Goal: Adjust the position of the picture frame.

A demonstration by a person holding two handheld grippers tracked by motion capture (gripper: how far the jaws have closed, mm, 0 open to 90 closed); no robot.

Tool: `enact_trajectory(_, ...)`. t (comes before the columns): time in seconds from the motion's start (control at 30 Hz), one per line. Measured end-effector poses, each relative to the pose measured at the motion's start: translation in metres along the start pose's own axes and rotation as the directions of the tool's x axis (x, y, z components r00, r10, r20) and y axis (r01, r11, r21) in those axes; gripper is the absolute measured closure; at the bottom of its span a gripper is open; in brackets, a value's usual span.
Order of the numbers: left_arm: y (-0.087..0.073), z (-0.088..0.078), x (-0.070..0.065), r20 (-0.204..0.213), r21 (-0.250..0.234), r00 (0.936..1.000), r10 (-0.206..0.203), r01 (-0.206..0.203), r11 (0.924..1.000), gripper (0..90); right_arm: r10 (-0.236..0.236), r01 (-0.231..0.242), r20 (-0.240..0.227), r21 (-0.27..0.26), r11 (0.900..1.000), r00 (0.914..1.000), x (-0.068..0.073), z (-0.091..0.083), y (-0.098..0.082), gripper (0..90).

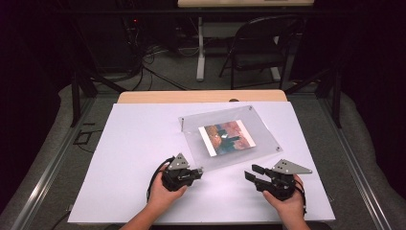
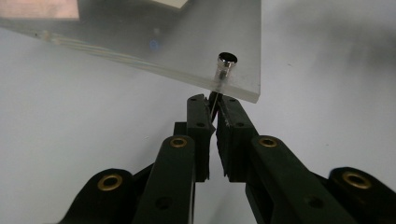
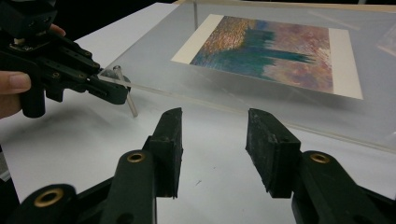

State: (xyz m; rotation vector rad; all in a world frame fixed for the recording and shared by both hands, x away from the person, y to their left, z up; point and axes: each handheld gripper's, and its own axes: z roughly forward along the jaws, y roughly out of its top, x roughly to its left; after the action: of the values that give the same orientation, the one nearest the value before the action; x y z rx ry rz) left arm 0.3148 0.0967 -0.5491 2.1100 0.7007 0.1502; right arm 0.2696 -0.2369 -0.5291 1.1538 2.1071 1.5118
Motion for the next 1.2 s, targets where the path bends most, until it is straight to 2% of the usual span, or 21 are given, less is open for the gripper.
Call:
enact_trajectory(0.1, 0.003, 0.005, -0.009, 0.025, 0.005, 0.9996, 0.013, -0.013, 0.9999, 84.0, -0.001, 0.001, 0.001, -0.004, 1.000, 1.0000, 0.000, 0.000, 0.000, 55.8)
enact_trajectory(0.3, 0.007, 0.015, -0.024, 0.074, -0.006, 0.9973, 0.003, -0.003, 1.0000, 84.0, 0.006, -0.006, -0.001, -0.007, 1.000, 1.0000, -0.001, -0.001, 0.000, 55.8)
enact_trajectory(0.37, 0.009, 0.018, -0.028, 0.087, -0.006, 0.9961, 0.012, -0.012, 0.9999, 83.9, 0.006, -0.006, -0.003, -0.007, 1.000, 1.0000, -0.001, -0.001, 0.000, 55.8)
enact_trajectory(0.47, 0.009, 0.020, -0.030, 0.099, -0.011, 0.9950, 0.007, -0.006, 0.9999, 83.7, 0.007, -0.007, -0.003, -0.005, 1.000, 1.0000, -0.001, -0.001, -0.001, 55.8)
enact_trajectory(0.5, 0.008, 0.020, -0.027, 0.116, -0.012, 0.9931, -0.015, 0.017, 0.9998, 83.2, 0.006, -0.006, -0.002, -0.003, 1.000, 1.0000, -0.001, -0.001, -0.001, 55.7)
enact_trajectory(0.57, 0.007, 0.019, -0.027, 0.124, -0.010, 0.9919, -0.026, 0.028, 0.9996, 82.8, 0.005, -0.005, -0.001, -0.004, 1.000, 1.0000, -0.001, -0.001, -0.001, 55.7)
enact_trajectory(0.7, 0.005, 0.013, -0.027, 0.106, 0.000, 0.9943, -0.007, 0.008, 1.0000, 72.4, 0.009, -0.009, 0.000, -0.004, 1.000, 1.0000, -0.001, -0.002, -0.001, 55.2)
enact_trajectory(0.77, 0.003, 0.007, -0.023, 0.101, -0.007, 0.9948, -0.013, 0.014, 0.9999, 65.0, 0.009, -0.009, 0.003, 0.000, 1.000, 1.0000, -0.001, -0.003, -0.002, 54.9)
enact_trajectory(0.83, 0.003, 0.000, -0.017, 0.094, -0.021, 0.9953, -0.021, 0.023, 0.9995, 62.3, 0.009, -0.009, 0.006, 0.001, 1.000, 0.9999, -0.001, -0.003, -0.002, 54.7)
enact_trajectory(0.9, 0.003, -0.006, -0.011, 0.088, -0.032, 0.9955, -0.036, 0.039, 0.9987, 53.2, 0.018, -0.018, -0.001, -0.002, 1.000, 0.9998, -0.001, -0.004, -0.002, 54.5)
enact_trajectory(1.03, 0.002, -0.016, 0.003, 0.045, -0.050, 0.9979, -0.047, 0.049, 0.9975, 47.4, 0.008, -0.008, 0.005, 0.000, 1.000, 1.0000, 0.000, -0.003, -0.002, 52.9)
enact_trajectory(1.1, 0.002, -0.019, 0.008, 0.022, -0.056, 0.9991, -0.037, 0.038, 0.9977, 44.3, -0.001, 0.001, 0.007, 0.002, 1.000, 1.0000, 0.001, -0.002, -0.002, 51.7)
enact_trajectory(1.2, 0.002, -0.024, 0.018, -0.011, -0.068, 0.9988, -0.048, 0.047, 0.9966, 43.0, -0.009, 0.009, 0.015, 0.003, 1.000, 0.9998, 0.002, -0.002, -0.002, 50.8)
